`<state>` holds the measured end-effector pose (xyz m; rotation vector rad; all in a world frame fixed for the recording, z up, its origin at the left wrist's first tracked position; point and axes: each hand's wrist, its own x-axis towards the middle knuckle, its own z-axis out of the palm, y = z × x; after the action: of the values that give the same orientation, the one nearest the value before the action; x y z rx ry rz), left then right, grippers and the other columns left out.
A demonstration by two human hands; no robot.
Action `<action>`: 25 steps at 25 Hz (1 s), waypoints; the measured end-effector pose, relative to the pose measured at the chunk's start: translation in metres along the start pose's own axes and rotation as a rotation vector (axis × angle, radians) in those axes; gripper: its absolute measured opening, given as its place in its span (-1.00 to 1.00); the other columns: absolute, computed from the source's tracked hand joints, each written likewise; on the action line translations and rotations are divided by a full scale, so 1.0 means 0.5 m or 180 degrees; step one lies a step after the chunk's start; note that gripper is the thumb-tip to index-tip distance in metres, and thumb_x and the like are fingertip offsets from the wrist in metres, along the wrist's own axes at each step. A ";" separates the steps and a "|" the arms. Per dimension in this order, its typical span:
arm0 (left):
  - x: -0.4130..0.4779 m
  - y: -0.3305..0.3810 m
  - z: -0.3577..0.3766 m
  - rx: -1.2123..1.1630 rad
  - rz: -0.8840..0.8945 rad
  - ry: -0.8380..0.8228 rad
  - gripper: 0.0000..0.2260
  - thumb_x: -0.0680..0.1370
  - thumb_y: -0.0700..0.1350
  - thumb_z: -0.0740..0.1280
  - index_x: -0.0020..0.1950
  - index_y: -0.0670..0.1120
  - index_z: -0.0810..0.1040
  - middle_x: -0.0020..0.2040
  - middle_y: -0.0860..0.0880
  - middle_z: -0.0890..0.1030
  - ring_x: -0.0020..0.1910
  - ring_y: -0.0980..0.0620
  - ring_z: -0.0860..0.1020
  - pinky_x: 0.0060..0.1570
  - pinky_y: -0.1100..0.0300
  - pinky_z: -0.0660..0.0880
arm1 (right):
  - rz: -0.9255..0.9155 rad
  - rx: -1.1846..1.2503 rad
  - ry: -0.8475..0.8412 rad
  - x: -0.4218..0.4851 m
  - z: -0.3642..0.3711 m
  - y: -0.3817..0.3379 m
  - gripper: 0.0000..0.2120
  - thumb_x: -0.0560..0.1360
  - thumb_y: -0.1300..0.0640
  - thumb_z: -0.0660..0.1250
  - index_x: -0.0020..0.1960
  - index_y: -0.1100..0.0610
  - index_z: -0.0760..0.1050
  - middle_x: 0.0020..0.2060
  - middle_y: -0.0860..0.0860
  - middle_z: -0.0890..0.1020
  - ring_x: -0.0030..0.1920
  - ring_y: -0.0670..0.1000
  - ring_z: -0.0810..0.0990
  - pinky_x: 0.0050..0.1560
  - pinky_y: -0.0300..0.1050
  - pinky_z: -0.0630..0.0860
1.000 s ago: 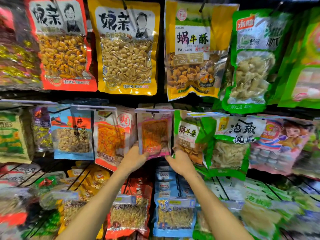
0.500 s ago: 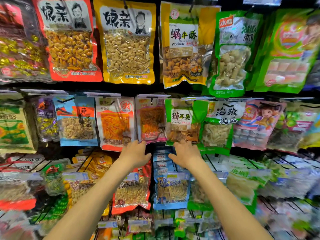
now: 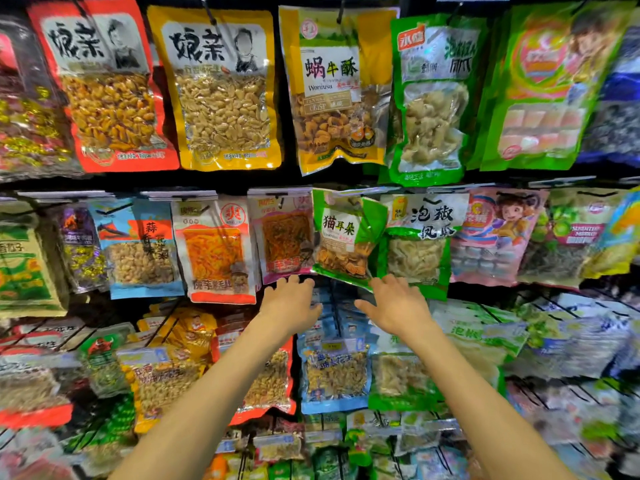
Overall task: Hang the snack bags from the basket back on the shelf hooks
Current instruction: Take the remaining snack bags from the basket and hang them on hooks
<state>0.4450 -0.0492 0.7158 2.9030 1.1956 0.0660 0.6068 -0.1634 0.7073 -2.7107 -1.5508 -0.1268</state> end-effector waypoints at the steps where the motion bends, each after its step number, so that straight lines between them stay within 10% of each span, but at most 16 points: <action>1: 0.015 0.009 -0.001 -0.0025 -0.0012 -0.0008 -0.48 0.63 0.14 0.19 0.53 -0.06 0.24 0.44 -0.15 0.33 0.41 -0.23 0.31 0.28 -0.17 0.35 | 0.0005 0.0042 0.0007 0.011 -0.001 0.010 -0.42 0.62 -0.26 0.08 0.47 0.11 0.29 0.37 0.14 0.40 0.39 0.20 0.35 0.31 0.14 0.39; 11: 0.163 0.053 0.033 -0.0198 -0.0668 0.0727 -0.64 0.60 0.11 0.22 0.25 -0.12 0.46 0.14 -0.16 0.56 0.18 -0.22 0.51 0.02 -0.03 0.47 | -0.0299 0.0404 0.0887 0.142 0.021 0.126 -0.45 0.61 -0.26 0.10 0.36 0.15 0.38 0.29 0.12 0.51 0.32 0.14 0.47 0.18 0.03 0.47; 16: 0.230 0.035 0.062 -0.1603 -0.0812 0.0983 -0.67 0.62 0.13 0.23 0.02 -0.15 0.47 -0.32 -0.06 0.48 -0.29 -0.07 0.53 -0.39 0.13 0.27 | -0.0330 0.1598 0.0680 0.208 0.048 0.125 -0.50 0.53 -0.33 0.12 0.09 0.10 0.46 -0.12 0.05 0.61 -0.11 0.10 0.60 -0.13 0.03 0.58; 19: 0.265 0.021 0.094 -0.2182 -0.0865 0.1021 -0.55 0.62 0.18 0.20 0.24 -0.18 0.51 0.02 -0.09 0.62 0.06 -0.08 0.58 -0.16 0.18 0.34 | -0.0253 0.2759 0.0633 0.244 0.090 0.109 -0.36 0.43 -0.44 0.09 0.09 0.13 0.40 -0.19 0.06 0.56 -0.27 0.02 0.55 -0.31 -0.02 0.52; 22: 0.280 0.014 0.112 -0.2762 -0.0845 0.1227 -0.39 0.56 0.25 0.27 0.50 -0.06 0.32 0.35 0.11 0.44 0.33 0.14 0.38 0.25 0.22 0.34 | -0.0135 0.3577 0.0675 0.253 0.093 0.093 -0.43 0.57 -0.24 0.20 0.43 0.09 0.29 0.20 0.05 0.53 0.15 0.08 0.54 0.03 -0.12 0.46; 25: 0.287 0.020 0.105 -0.3492 -0.0975 0.1373 -0.41 0.54 0.15 0.37 0.48 -0.06 0.30 0.39 0.08 0.43 0.40 0.08 0.36 0.36 0.19 0.29 | -0.0069 0.3896 0.0516 0.250 0.085 0.082 -0.58 0.64 -0.09 0.19 0.41 0.10 0.30 0.05 -0.01 0.54 0.08 0.10 0.56 -0.13 -0.22 0.40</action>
<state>0.5557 0.0454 0.6690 1.7658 1.0979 1.0122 0.7078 -0.0745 0.6758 -1.6497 -1.0360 0.4410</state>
